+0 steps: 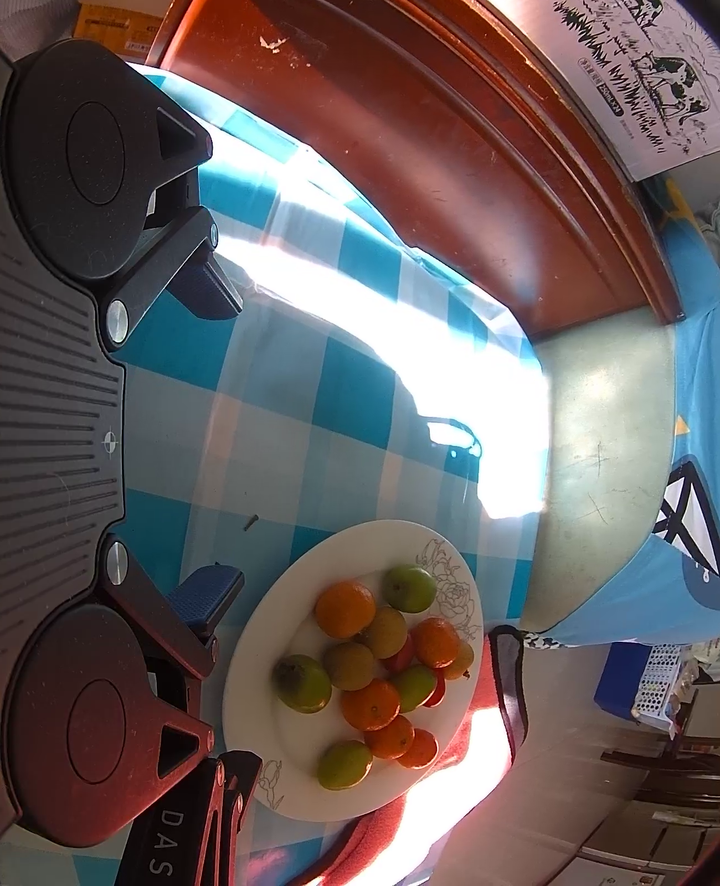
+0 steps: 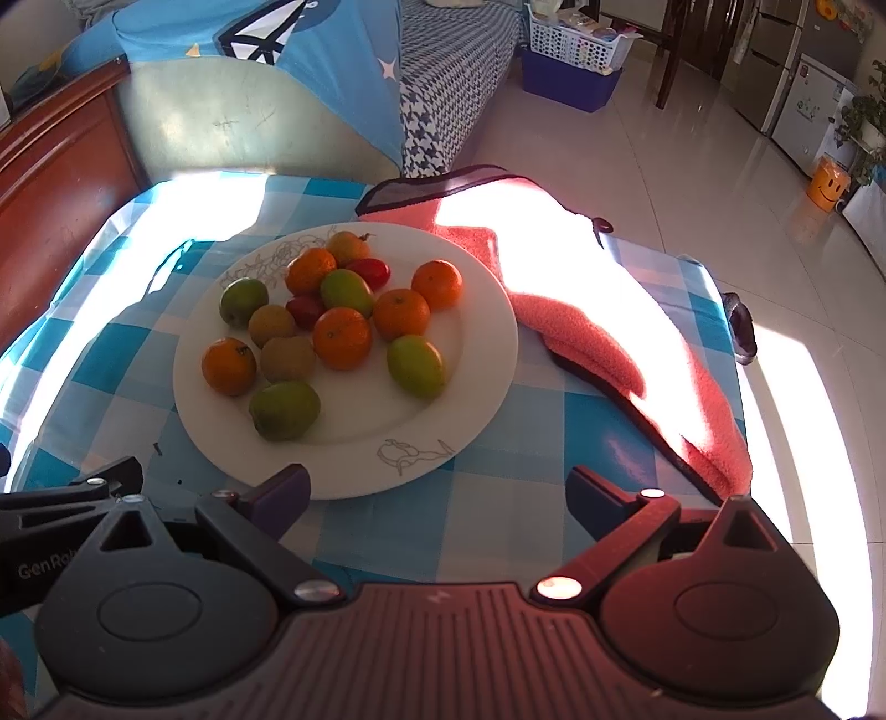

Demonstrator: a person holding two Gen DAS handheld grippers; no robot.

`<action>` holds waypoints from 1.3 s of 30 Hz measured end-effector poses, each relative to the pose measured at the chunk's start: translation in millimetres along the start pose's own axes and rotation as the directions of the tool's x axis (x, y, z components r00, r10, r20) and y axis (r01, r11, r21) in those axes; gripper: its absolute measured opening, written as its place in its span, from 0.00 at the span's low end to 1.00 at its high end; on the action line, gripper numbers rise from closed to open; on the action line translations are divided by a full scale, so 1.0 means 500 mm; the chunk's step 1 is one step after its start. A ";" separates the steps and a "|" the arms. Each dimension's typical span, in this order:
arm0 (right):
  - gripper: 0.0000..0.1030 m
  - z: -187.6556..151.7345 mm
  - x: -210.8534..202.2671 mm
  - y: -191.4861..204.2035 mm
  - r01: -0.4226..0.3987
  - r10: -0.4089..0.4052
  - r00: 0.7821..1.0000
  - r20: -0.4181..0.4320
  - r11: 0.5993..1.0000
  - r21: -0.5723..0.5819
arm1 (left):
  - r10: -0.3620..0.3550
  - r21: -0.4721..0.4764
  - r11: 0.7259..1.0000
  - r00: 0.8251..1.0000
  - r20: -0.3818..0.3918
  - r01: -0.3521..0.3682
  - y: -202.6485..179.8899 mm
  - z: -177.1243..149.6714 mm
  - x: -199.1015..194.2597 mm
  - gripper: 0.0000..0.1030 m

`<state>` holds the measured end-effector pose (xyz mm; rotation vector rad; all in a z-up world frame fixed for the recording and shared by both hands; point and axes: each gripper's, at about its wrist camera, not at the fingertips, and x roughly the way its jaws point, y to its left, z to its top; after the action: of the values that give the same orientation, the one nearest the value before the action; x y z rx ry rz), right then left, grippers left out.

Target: Organize fruits

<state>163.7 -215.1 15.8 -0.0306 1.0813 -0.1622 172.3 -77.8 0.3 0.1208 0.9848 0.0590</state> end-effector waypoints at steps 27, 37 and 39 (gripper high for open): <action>0.96 -0.004 0.012 -0.026 0.031 -0.029 0.999 -0.031 0.998 0.059 | 0.006 0.052 0.999 1.000 -0.002 -0.006 -0.030 0.007 0.004 0.94; 0.96 -0.009 0.014 -0.035 0.043 -0.041 0.998 -0.038 0.996 0.072 | 0.005 0.067 0.998 1.000 -0.006 -0.005 -0.041 0.005 0.009 0.94; 0.96 -0.009 0.015 -0.036 0.046 -0.043 0.998 -0.038 0.996 0.072 | 0.005 0.070 0.998 1.000 -0.006 -0.005 -0.043 0.005 0.009 0.93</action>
<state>161.0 -233.8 9.2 0.0139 1.1113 -0.2431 176.6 -99.1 -4.9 0.1876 0.9927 0.0295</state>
